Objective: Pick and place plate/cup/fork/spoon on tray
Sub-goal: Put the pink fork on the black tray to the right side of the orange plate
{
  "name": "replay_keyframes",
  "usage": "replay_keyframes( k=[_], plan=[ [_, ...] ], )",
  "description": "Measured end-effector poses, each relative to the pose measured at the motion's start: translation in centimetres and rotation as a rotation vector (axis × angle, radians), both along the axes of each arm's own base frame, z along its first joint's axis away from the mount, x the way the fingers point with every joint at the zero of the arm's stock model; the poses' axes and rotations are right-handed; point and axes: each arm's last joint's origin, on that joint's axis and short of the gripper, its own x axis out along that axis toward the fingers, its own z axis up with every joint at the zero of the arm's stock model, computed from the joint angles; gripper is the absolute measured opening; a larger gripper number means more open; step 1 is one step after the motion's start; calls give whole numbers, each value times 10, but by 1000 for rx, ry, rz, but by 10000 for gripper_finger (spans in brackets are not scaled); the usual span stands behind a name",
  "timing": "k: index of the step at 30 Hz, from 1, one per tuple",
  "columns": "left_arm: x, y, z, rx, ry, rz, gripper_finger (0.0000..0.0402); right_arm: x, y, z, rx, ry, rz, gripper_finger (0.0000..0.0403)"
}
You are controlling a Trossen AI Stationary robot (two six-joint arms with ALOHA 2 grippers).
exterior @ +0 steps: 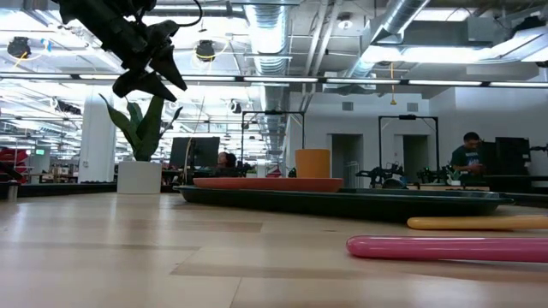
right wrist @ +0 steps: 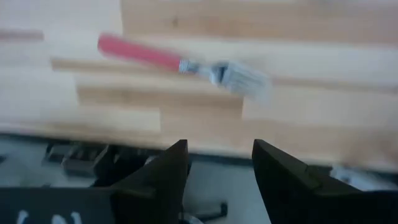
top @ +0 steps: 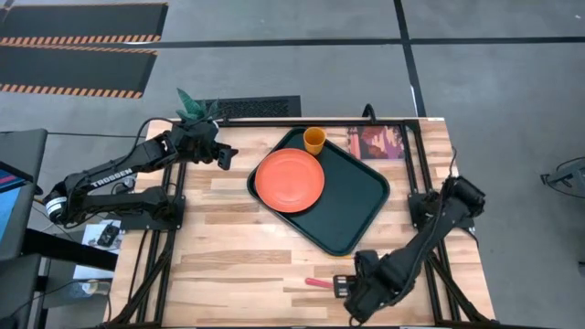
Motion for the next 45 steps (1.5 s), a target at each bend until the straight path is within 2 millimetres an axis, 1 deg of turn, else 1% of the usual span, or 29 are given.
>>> replay_keyframes(
  k=[2,4,7,9,11,13,15,17,19,20,23,26,30,33,36,37,39,41,43,45],
  plan=[
    [0,0,0,1,0,-1,171,-2,-8,2,-10,-5,-15,205],
    [0,0,0,10,5,-8,171,-10,-24,12,-41,-62,-49,205],
    [0,0,0,18,10,-15,171,-35,-54,28,-131,-116,-63,205],
    [0,0,0,16,10,-13,171,-54,-73,30,-182,-157,-69,203],
    [0,0,0,15,9,-13,171,-72,-88,21,-177,-203,-75,199],
    [0,0,0,15,9,-12,171,-82,-96,-1,-92,-277,-88,193],
    [0,0,0,14,10,-12,171,-81,-95,-27,28,-393,-104,187],
    [0,0,0,12,14,-12,171,-75,-90,-50,140,-522,-129,185],
    [0,0,0,12,14,-13,171,-67,-83,-62,216,-642,-165,186],
    [0,0,0,13,14,-13,171,-63,-80,-67,233,-663,-177,187],
    [0,0,0,23,19,-19,171,-58,-69,-79,249,-625,-158,189],
    [0,0,0,27,22,-23,171,-55,-57,-76,280,-615,-133,188],
    [0,0,0,29,23,-24,171,-54,-47,-64,297,-582,-114,183],
    [0,0,0,29,23,-23,171,-55,-43,-51,305,-454,-74,177],
    [0,0,0,31,24,-22,171,-60,-46,-45,204,-279,-51,169],
    [0,0,0,33,25,-19,171,-63,-47,-41,171,-247,-46,167],
    [0,0,0,34,26,-17,171,-61,-45,-32,160,-246,-36,162],
    [0,0,0,34,27,-17,171,-61,-44,-33,129,-229,-25,159],
    [0,0,0,36,28,-19,171,-61,-38,-39,125,-206,-7,156],
    [0,0,0,36,28,-19,171,-55,-29,-47,154,-214,3,155]
  ],
)
